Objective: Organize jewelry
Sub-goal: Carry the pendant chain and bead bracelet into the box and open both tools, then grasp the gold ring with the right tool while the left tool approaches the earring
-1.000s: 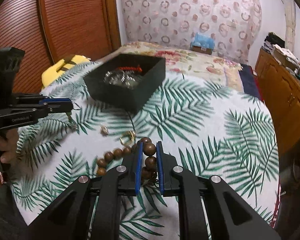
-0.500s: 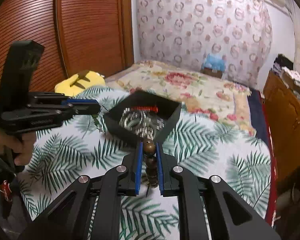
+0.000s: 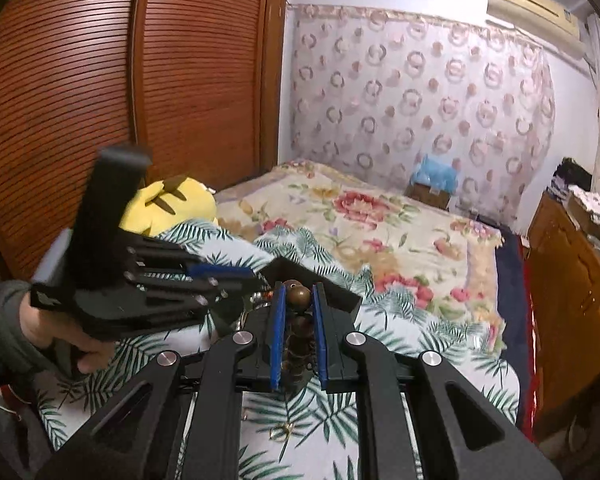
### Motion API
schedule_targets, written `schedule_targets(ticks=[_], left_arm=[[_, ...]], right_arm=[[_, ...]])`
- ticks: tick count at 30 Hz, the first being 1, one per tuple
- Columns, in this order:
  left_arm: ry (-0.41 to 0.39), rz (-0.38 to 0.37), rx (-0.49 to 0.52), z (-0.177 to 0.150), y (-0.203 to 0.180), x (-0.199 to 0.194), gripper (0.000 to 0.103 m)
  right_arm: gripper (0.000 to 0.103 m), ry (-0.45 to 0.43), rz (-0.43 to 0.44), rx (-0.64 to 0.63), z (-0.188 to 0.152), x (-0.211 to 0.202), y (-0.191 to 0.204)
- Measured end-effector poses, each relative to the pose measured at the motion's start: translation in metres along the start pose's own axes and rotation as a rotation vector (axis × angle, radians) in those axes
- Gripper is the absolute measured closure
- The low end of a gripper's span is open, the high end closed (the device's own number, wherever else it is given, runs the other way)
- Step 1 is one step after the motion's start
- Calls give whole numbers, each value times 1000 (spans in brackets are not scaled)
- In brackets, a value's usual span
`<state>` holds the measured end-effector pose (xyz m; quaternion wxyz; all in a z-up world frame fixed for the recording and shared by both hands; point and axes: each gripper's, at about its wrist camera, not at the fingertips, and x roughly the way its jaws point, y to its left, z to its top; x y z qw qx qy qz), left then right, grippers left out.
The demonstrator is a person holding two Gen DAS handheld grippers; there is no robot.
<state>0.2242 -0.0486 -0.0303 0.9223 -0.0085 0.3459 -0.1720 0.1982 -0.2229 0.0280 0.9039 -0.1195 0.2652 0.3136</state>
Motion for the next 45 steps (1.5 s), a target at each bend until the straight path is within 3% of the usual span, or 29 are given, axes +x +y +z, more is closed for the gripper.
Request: schedule_targets(ticks=[9,12,18,20,22,24,25,32,33,35,42,45], left_arm=[[18,43,-29,0,13,12,92],[10,63,-37,-1,17,10,77],[3,82,-66,-5,28,3,73],[1,93,-73,-6,31,1,65],[-2,106,-77,-7,37,-2,65],[-7,115,-88,-9,41,-6,54],[-17,121,-93,-9,43,-8,42],[-57,173,-70,-13,44,-23,15],[-61,175,-71,-14,44,-25,12],[-68,183,-71,-16,44,-27,8],[-45,177,-74,-29,43,-27,8],[-25,167,-68,-36,41,-27,8]], right_arm=[[88,-3,-1,11,11,20,-11],[88,-9,2,8,15,28,-13],[88,2,6,2,17,47,-12],[88,10,14,6,17,54,-13],[88,19,17,12,16,61,-14],[88,34,23,24,15,70,-16],[88,42,26,29,14,75,-16],[87,74,36,59,7,94,-17],[85,73,42,65,7,94,-18],[66,76,38,79,5,94,-20],[65,95,15,113,-12,79,-26],[56,115,10,129,-25,71,-26]])
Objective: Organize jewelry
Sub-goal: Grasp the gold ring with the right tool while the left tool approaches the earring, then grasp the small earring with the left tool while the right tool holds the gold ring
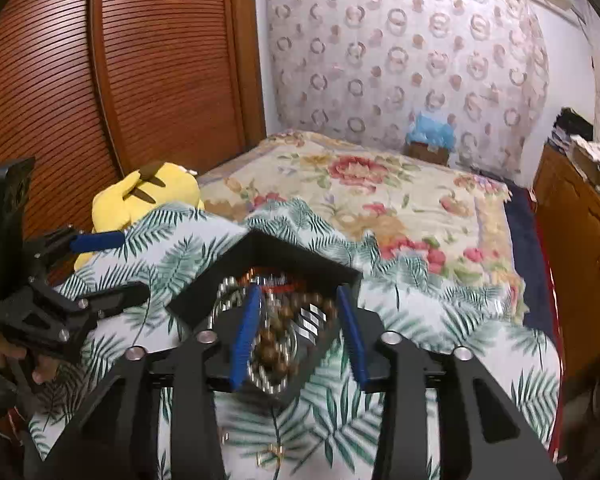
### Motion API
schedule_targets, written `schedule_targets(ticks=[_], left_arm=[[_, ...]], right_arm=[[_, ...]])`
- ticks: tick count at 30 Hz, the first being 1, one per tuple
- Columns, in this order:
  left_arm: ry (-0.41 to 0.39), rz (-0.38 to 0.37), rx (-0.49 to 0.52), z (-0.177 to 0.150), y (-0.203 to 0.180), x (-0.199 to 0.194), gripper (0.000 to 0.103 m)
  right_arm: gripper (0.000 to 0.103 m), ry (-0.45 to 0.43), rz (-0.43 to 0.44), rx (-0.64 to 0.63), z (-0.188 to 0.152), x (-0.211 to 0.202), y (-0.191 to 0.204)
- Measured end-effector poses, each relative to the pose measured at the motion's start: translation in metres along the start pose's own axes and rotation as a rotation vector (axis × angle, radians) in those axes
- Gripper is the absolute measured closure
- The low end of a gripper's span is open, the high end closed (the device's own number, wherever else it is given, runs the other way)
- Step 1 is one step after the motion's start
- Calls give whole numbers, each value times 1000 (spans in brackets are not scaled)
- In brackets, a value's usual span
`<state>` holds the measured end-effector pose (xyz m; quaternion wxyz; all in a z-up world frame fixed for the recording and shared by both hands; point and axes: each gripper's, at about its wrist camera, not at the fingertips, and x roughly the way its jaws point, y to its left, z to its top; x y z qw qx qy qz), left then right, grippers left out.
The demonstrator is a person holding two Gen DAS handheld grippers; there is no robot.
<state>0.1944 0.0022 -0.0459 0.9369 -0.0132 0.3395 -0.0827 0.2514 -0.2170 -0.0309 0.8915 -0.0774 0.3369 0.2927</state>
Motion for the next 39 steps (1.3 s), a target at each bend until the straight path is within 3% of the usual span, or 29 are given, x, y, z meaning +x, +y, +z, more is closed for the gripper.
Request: schedule_targets(ticks=[2,15,27,31,34,37,39], left_arm=[[13,0,8,-5,-2,0,8],[112,-60,90,-41,-28,13,8],[188,-124,118,-58,-47,27,8],[201,-127,127,-62,-51,31,8],[201,-149,133,-63,-56,32,8],[191,-185,133,-61,-62,31,8],[189,-200,145,-60,-68,32,15]], right_arm=[[53,14,-3,7,-12,-5,0],[53,165,16,-15,-81,-2,13],[67,260,7,-70,-101,20,27],[82,257,-6,-92,-103,20,29],[83,255,-9,-79,-105,18,25],[97,244,-13,-61,-106,11,18],[97,238,-20,-50,-105,8,13]])
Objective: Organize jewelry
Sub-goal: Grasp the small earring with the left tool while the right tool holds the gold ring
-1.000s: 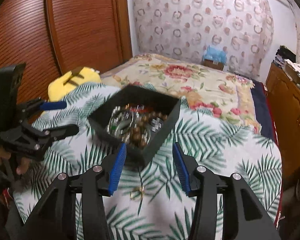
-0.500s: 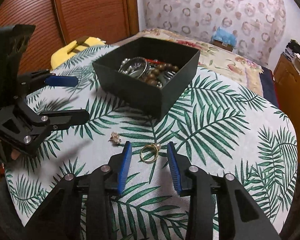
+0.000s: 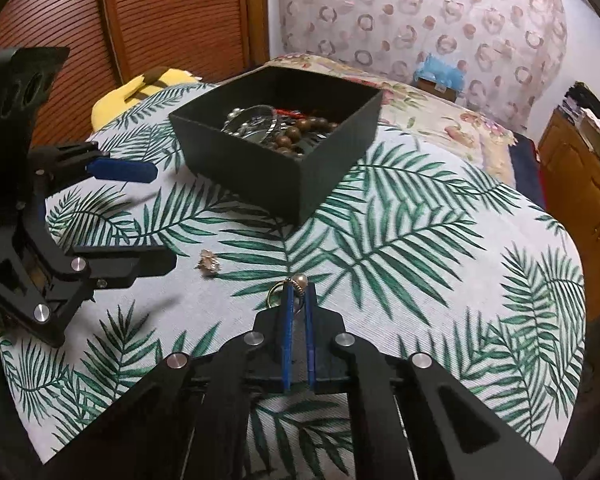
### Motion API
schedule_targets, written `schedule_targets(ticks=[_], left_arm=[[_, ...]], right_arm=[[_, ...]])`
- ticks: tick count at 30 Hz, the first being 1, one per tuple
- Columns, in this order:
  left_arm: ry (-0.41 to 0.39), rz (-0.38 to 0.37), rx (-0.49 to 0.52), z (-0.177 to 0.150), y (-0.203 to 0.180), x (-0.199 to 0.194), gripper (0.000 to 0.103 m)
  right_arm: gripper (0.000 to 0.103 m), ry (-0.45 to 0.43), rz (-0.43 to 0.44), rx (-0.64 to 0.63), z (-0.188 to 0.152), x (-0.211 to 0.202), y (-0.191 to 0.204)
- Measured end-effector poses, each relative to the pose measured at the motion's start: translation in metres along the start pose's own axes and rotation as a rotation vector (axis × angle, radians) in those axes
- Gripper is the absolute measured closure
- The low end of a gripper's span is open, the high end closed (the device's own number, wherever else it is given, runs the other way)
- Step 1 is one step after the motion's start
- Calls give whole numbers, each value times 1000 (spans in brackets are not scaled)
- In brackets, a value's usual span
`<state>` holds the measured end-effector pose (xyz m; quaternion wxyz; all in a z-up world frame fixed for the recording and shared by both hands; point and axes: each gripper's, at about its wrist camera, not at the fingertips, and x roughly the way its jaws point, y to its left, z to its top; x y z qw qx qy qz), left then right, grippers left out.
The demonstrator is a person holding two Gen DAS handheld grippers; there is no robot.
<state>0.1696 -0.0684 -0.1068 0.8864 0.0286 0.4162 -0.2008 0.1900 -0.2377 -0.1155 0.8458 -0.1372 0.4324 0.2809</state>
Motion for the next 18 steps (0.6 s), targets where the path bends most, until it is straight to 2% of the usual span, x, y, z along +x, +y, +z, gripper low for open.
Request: schedule_targets(ticks=[2,4,9,11,13,15,17,18], left_arm=[[21,-15,14,1,-5,5,32],[36,-28,27,1,-10,9,42],[44,-39,46,1,-18,15,56],[47,-42,47,3,-19,16,70],[51,-40,58,4,-22,17,78],[52,-40,69,5,-27,19,81],[53,-45,76,5,-29,20,91],[53,-48,79,5,-30,21,91]], right_arm=[[97,1,1,11,-3,-1,-4],[97,1,-1,17,-6,-1,-6],[97,-11,13,32,-9,-3,-10],[97,-17,12,33,-9,-4,-10],[97,-24,8,36,-7,-6,-13],[97,-30,3,41,-6,-8,-14],[97,-34,-1,45,-6,-10,-15],[97,-36,-3,47,-6,-11,-15]])
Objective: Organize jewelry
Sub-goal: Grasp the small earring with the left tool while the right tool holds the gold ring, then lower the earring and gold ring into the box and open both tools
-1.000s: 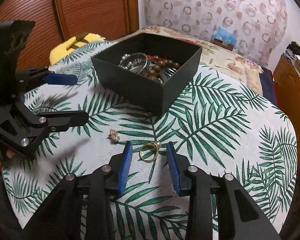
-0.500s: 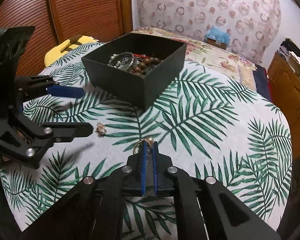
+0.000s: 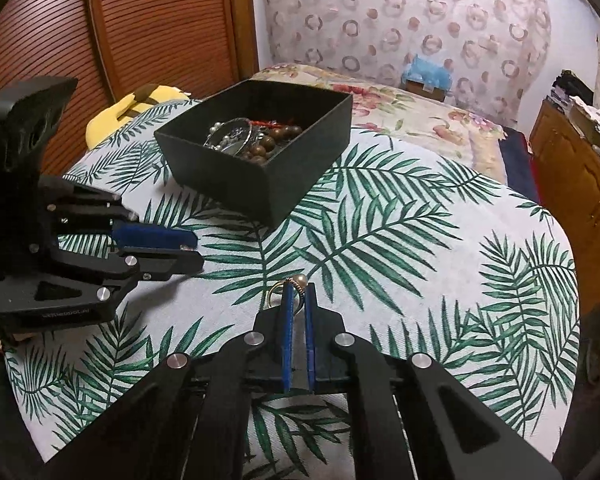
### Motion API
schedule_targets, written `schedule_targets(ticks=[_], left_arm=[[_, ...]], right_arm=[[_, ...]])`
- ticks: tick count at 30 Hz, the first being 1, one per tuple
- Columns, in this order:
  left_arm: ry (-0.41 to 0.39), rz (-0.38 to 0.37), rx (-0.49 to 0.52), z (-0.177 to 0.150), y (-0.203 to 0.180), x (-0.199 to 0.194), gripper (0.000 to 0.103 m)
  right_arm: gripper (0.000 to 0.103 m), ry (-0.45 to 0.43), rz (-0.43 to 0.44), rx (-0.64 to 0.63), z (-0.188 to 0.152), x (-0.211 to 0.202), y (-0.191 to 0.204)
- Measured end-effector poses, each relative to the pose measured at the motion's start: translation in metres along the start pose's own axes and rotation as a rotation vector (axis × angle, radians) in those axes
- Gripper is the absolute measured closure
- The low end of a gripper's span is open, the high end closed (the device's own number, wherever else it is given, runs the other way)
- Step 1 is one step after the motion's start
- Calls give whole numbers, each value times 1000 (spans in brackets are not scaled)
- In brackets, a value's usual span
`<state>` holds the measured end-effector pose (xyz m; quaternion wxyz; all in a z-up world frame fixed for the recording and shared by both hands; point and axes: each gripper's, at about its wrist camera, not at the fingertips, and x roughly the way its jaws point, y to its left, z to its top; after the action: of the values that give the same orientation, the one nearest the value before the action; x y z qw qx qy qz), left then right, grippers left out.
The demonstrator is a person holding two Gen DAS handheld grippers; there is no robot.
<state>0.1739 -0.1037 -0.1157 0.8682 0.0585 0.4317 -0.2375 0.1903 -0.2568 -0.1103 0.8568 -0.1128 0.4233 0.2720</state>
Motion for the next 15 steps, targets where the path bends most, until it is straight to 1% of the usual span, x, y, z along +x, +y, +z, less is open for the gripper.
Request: schedule_targets(ticks=[2,9,15], left_arm=[[-1,-12,-1,0,0,0,91],[-34,-12,-18,4,6,-13,91],[-82,-3,-26,17,12,-30,91]], right_arm=[[97,-4,-2,3,0,-2,-1],[97,-35,6,7,10,-9,3],[97,-92,11,-14,32,-22,8]])
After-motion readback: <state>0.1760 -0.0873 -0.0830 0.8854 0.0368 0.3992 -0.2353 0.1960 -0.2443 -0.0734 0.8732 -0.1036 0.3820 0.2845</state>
